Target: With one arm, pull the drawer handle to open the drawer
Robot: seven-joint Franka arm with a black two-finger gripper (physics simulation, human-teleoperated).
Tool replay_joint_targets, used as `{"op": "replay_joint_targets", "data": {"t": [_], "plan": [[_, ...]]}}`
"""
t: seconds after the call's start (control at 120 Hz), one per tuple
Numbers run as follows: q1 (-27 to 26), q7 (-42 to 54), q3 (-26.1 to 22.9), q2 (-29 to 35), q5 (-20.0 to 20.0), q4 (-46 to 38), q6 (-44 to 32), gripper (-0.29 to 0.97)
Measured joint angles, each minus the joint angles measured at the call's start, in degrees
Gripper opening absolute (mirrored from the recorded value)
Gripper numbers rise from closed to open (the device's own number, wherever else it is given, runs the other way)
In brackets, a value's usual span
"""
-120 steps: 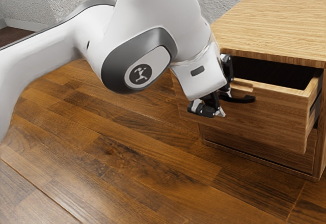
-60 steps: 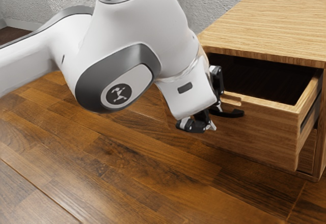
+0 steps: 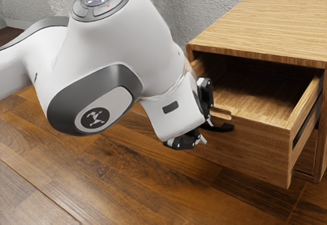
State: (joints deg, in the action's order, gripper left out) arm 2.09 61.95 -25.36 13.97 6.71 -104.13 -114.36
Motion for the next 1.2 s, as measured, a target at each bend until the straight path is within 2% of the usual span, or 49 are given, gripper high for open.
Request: {"op": "replay_joint_targets", "data": {"t": [0.408,0.767,1.025,1.2], "plan": [[-0.1,-1.1,-0.9,6.2,-1.6,-5.2,0.1,0.10],[0.0,-1.9,-1.4,8.0,-2.8,-6.7,0.2,0.11],[0.0,-2.2,-1.4,8.0,-3.0,-6.7,0.2,0.23],[0.0,-2.3,-1.4,8.3,-3.0,-6.7,0.3,0.26]]}}
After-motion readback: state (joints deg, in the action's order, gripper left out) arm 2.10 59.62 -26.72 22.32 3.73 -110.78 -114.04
